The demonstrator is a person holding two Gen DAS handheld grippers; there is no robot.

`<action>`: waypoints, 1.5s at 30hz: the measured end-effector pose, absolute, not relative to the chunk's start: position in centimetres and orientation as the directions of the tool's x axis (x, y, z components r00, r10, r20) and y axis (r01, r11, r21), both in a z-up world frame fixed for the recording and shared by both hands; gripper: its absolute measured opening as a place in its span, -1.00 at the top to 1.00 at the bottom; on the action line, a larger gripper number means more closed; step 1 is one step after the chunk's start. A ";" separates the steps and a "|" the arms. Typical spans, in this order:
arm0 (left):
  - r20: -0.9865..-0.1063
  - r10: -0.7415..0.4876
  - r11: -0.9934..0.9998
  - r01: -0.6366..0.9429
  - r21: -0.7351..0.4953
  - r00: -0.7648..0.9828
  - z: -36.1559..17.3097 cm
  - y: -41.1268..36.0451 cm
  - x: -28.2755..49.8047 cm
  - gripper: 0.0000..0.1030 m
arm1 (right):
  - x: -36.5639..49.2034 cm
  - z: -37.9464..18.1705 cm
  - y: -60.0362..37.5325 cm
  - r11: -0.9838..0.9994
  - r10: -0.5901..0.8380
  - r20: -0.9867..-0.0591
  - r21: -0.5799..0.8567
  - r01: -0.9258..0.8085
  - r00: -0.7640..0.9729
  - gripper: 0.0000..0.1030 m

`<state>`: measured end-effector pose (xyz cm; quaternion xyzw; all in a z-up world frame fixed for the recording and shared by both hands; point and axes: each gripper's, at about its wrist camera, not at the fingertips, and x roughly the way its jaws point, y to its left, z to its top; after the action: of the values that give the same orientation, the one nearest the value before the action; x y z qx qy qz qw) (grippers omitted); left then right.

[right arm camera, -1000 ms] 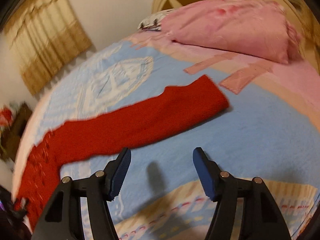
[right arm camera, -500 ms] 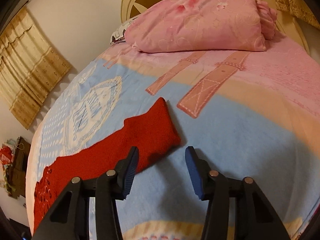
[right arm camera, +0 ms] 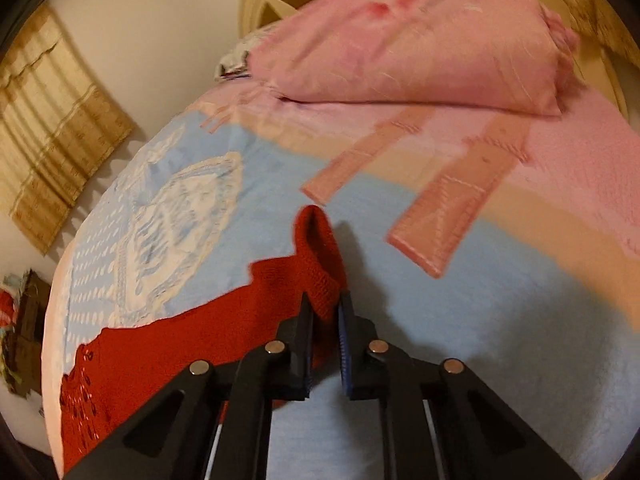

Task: Fold small clothes
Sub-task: 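Grasp the cuff with the right gripper, fold sleeve across the body, release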

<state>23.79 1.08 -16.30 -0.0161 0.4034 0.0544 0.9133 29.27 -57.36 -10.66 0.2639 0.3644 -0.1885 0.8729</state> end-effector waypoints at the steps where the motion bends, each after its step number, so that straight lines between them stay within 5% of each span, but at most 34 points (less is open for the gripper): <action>1: -0.740 0.077 0.994 -0.110 0.004 0.668 -16.3 1.2 23.8 -1.00 | 29.4 -10.2 -56.8 0.800 -0.137 -0.729 0.318 0.509 0.670 0.81; 16: -0.724 0.064 0.994 -0.106 -0.013 0.686 -16.6 1.5 23.4 -1.00 | 34.5 -3.7 -37.3 0.962 0.085 -0.632 0.254 0.103 0.770 0.82; 26: -0.726 0.058 0.994 -0.105 -0.020 0.685 -16.6 1.5 23.4 -1.00 | 35.5 -9.1 -23.3 0.952 0.299 -0.699 0.265 -0.153 0.650 0.82; 33: -0.773 0.008 1.000 -0.022 -0.008 0.634 -15.4 1.0 23.9 -1.00 | 34.6 -13.8 -22.2 0.924 0.380 -0.723 0.315 -0.215 0.576 0.78; 34: -0.773 0.010 1.000 -0.013 0.002 0.634 -15.1 0.9 23.8 -1.00 | 34.6 -14.2 -22.6 0.914 0.404 -0.721 0.341 -0.220 0.563 0.65; 37: -0.767 -0.002 0.999 0.035 0.026 0.641 -13.4 -0.4 23.4 -1.00 | 33.2 -14.5 -24.1 0.886 0.463 -0.707 0.384 -0.260 0.534 -0.51; 45: -0.766 -0.134 0.985 0.170 -0.033 0.629 -9.0 -6.1 25.2 -1.00 | 29.1 -13.5 -30.8 0.883 0.458 -0.636 0.410 -0.231 0.621 -0.51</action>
<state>25.22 -6.11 -9.03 0.0213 0.4227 -0.0840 0.9021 29.11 -30.82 -13.53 0.1456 0.3897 0.1936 0.8885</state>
